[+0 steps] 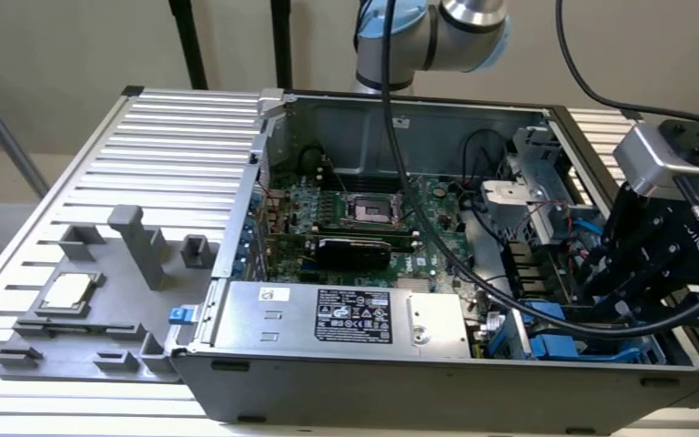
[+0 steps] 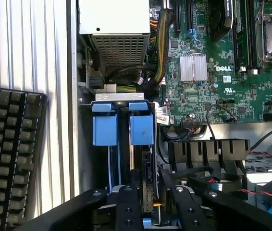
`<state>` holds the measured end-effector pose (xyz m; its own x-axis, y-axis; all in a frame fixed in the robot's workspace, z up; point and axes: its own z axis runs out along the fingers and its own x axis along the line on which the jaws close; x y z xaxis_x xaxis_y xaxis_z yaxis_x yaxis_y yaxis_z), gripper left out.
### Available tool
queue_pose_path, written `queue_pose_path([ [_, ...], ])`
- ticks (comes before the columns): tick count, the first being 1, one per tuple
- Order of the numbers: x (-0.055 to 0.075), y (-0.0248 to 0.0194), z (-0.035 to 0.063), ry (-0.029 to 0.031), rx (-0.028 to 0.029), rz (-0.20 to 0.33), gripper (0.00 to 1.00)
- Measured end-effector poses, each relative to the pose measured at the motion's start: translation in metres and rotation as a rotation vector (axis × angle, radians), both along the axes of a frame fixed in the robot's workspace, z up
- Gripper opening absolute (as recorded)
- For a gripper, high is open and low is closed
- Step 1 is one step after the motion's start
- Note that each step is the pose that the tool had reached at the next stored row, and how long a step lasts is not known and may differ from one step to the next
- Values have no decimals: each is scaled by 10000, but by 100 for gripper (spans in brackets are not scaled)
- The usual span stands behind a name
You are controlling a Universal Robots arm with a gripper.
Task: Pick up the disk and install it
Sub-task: 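Insert the first disk wire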
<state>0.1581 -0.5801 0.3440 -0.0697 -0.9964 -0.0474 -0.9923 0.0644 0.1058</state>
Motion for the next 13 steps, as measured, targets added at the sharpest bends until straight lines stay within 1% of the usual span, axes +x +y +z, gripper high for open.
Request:
queue_pose_path([
  [2,-53,0,15,0,-3,0,31],
  [8,-297,0,28,-1,-3,-1,31],
  [9,-315,1,29,0,-5,2,31],
  [13,-316,1,28,0,-3,51,31],
])
